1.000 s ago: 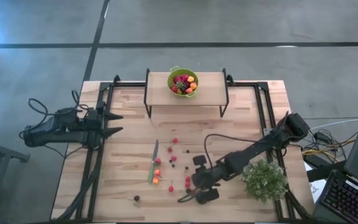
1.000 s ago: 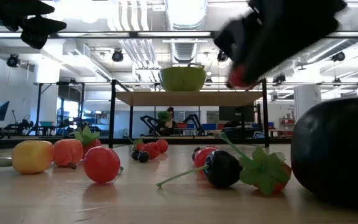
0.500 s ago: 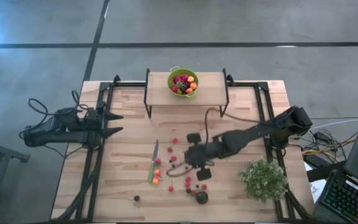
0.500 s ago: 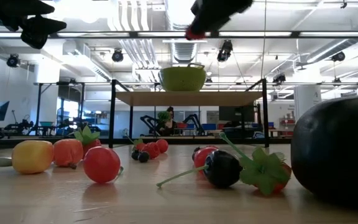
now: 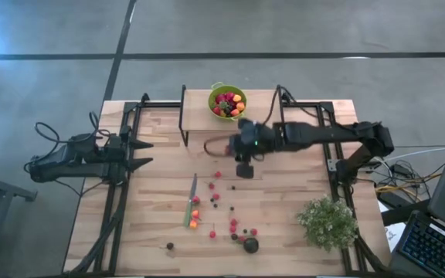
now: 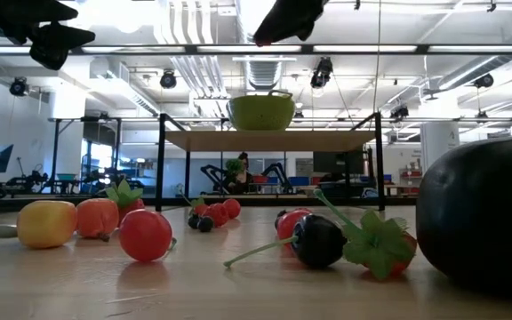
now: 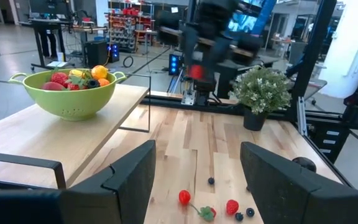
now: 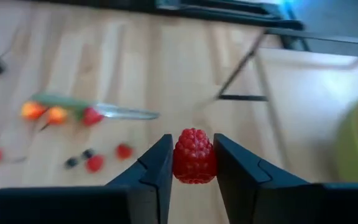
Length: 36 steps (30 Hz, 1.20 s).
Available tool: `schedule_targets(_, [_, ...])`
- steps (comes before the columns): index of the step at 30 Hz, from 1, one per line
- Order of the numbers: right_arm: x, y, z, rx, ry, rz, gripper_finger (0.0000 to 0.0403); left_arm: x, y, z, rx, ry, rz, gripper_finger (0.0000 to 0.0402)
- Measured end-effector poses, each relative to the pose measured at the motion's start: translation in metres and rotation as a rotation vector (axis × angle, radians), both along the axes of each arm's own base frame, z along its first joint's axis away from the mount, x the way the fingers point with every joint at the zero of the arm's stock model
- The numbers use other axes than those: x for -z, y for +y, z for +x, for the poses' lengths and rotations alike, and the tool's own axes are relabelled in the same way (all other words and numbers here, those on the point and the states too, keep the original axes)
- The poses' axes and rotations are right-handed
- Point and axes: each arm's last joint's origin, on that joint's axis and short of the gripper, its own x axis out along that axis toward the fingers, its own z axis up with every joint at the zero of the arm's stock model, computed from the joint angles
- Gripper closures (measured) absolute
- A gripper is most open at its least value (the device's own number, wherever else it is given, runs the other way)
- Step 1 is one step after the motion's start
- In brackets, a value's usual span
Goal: Pick & Place Fruit
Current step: Put the raspberry into the green colander on the shelf
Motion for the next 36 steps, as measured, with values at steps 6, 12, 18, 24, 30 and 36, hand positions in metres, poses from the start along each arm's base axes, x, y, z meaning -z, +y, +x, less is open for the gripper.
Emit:
schedule_targets(6, [-0.007, -0.044, -0.003, 0.126, -0.022, 0.001, 0.0309, 0.000, 0.000, 0.000, 0.000, -0.001, 0.000, 0.0161])
schedule_targets(12, [-0.006, -0.082, -0.005, 0.281, -0.058, 0.054, 0.0303, 0.000, 0.000, 0.000, 0.000, -0.001, 0.000, 0.0161])
schedule_targets(18, [-0.007, -0.112, -0.009, 0.390, -0.114, 0.080, 0.0313, 0.000, 0.000, 0.000, 0.000, 0.000, 0.000, 0.0161])
schedule_targets(24, [-0.006, -0.127, -0.015, 0.449, -0.121, 0.098, 0.0302, 0.000, 0.000, 0.000, 0.000, 0.000, 0.000, 0.0161])
schedule_targets(30, [0.004, -0.130, -0.009, 0.458, -0.098, 0.108, 0.0307, 0.000, 0.000, 0.000, 0.000, -0.001, 0.000, 0.0161])
schedule_targets(36, [0.010, -0.135, -0.004, 0.448, -0.097, 0.089, 0.0307, 0.000, 0.000, 0.000, 0.000, -0.001, 0.000, 0.0161])
